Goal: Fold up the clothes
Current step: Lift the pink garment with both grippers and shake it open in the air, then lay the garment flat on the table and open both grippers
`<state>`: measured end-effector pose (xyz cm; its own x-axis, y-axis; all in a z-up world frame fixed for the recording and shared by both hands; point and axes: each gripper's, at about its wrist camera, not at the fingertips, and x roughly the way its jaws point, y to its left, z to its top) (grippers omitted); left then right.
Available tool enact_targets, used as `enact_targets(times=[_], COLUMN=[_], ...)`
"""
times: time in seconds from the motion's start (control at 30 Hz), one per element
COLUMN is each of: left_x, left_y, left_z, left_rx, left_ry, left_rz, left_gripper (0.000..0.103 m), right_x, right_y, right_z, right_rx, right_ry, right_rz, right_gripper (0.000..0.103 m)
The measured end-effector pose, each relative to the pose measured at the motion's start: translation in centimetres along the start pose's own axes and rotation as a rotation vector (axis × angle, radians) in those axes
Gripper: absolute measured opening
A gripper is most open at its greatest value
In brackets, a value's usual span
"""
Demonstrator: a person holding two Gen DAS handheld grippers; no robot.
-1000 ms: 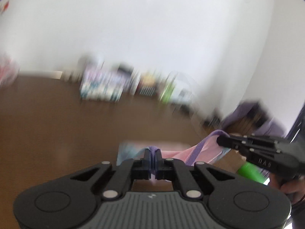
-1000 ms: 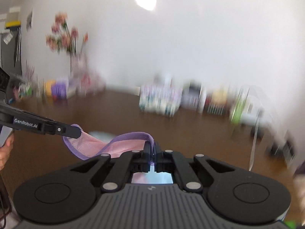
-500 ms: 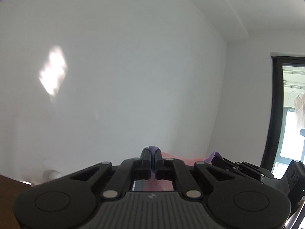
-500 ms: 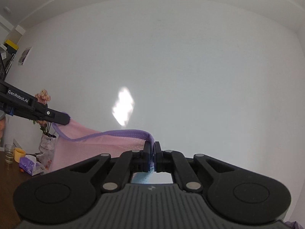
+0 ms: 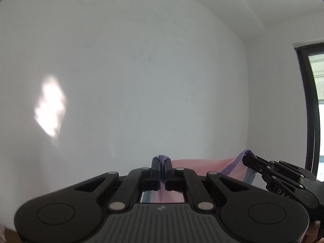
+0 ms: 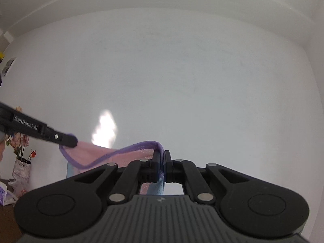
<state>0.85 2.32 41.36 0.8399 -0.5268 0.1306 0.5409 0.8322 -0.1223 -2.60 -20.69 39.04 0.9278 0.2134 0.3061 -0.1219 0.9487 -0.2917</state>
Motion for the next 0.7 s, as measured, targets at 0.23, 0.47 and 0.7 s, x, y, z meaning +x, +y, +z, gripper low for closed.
enact_targets(times=[0.23,0.47,0.7], left_x=[-9.9,-17.8,-17.5], left_y=[-0.7,5.9,4.7], left_z=[-10.4,-31.2,-32.1], left_rx=[-0.031,-0.269,-0.363], left_ry=[0.168,0.658,0.614], left_rz=[0.050,0.258,0.180], left_gripper=[0.002,0.032,0.075], right_x=[-11.1,-21.5,-18.5], right_y=[3.7,14.5,9.8], right_z=[-4.0,-18.5,-20.7], right_rx=[-0.040,0.190,0.271], right_ry=[0.139,0.780,0.786], right_rz=[0.157,0.726,0.518], right_gripper=[0.003,0.032,0.060])
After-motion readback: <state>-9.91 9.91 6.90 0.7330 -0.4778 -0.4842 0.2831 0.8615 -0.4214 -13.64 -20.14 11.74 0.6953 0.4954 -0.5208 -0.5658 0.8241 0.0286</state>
